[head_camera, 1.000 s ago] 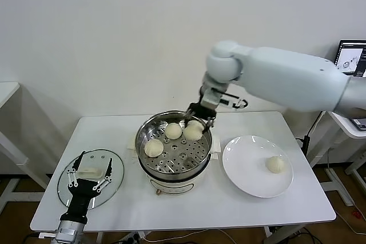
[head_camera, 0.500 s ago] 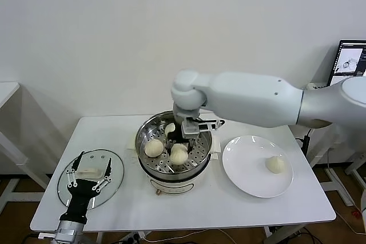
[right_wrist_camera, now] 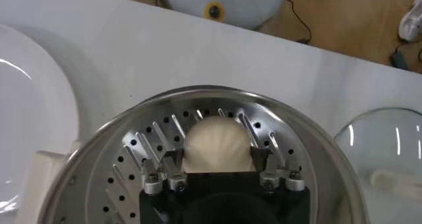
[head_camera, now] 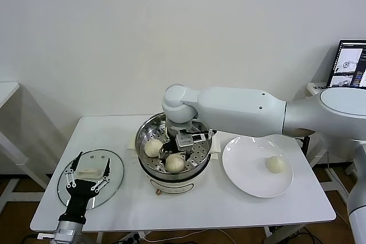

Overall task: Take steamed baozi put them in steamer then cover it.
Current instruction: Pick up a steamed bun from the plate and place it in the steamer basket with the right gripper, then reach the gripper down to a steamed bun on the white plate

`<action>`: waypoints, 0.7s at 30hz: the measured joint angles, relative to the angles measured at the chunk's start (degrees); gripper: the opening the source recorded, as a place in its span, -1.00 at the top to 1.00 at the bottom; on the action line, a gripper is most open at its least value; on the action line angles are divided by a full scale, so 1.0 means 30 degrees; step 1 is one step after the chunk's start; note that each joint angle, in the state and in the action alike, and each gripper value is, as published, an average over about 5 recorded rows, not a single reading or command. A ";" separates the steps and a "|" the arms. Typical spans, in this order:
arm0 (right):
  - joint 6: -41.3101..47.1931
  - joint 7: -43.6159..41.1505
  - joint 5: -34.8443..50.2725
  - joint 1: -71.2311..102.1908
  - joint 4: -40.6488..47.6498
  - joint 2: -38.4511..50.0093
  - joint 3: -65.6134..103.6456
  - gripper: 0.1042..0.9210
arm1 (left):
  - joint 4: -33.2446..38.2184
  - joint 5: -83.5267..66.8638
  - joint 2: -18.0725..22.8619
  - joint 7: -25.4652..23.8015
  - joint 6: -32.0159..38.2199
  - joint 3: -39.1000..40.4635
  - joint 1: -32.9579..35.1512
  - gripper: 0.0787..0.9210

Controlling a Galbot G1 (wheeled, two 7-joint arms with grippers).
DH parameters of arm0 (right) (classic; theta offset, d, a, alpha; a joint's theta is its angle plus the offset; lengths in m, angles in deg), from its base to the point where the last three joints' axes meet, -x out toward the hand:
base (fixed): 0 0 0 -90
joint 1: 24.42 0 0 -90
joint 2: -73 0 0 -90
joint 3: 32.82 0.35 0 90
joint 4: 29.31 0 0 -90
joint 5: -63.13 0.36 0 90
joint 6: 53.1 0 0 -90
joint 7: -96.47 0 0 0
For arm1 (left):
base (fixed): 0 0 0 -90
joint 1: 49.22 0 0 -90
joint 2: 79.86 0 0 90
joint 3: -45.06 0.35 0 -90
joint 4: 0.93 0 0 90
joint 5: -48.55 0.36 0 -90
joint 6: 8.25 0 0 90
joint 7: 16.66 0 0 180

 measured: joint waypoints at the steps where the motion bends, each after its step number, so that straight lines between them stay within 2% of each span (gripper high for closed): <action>1: 0.0022 -0.0016 -0.0012 -0.0005 -0.0031 0.0040 0.0081 -0.75 | -0.0001 -0.0003 0.0000 0.0003 0.0007 -0.0014 -0.0002 -0.77; 10: 0.1674 -0.1049 0.1558 -0.0825 -0.0069 0.1693 0.1636 -0.76 | -0.0019 -0.0008 0.0000 0.0008 -0.0045 0.0071 -0.0084 -0.77; 15: 0.4409 -0.1908 0.3665 -0.1116 0.0969 0.3740 0.2467 -0.76 | -0.0006 0.0007 -0.0024 0.0009 -0.0151 0.0210 -0.0149 -0.77; 21: 0.7927 -0.2705 0.5488 -0.0804 0.3517 0.6463 0.2861 -0.76 | 0.0061 0.0039 -0.0069 0.0008 -0.0289 0.0305 -0.0192 -0.77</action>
